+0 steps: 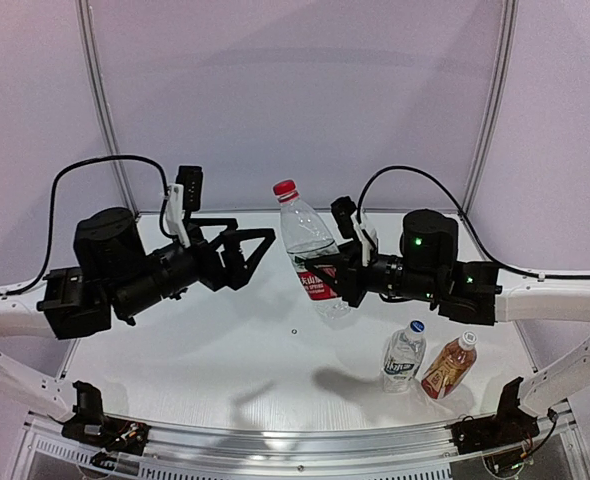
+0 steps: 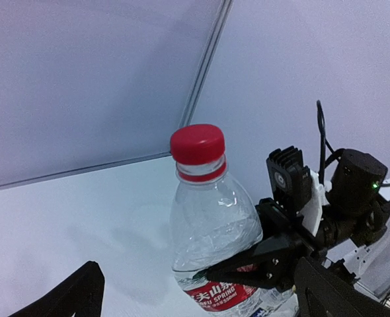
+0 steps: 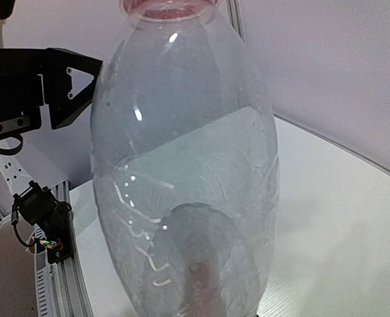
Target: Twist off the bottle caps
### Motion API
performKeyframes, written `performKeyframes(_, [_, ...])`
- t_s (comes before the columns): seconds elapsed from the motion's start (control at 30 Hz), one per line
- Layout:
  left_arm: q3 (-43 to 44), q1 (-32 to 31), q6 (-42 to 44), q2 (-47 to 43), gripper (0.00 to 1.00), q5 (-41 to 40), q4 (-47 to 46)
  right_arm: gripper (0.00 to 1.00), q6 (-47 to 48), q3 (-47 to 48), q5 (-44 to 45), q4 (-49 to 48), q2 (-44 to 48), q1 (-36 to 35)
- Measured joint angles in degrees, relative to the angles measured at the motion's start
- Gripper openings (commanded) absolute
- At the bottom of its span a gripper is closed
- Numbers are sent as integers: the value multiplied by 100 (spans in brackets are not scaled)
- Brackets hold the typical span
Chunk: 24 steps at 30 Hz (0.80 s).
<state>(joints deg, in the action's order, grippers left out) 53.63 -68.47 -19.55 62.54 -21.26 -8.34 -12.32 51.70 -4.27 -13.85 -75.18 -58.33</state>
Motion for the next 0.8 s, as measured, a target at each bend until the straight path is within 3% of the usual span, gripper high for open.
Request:
performKeyframes(0.23, [-332,374,313,-796,99,1552,-125,14,164,-2,-1086,59,341,0])
performKeyframes(0.37, [-330,584,363,-817,96,2894,-498,14,295,-13,-1838,66,393,0])
performKeyframes(0.5, [-195,704,354,-605,94,3716,-581,14,391,-35,-2417,72,393,0])
performKeyframes(0.8, [354,796,352,-68,79,4260,-586,14,494,-46,-2994,81,393,0])
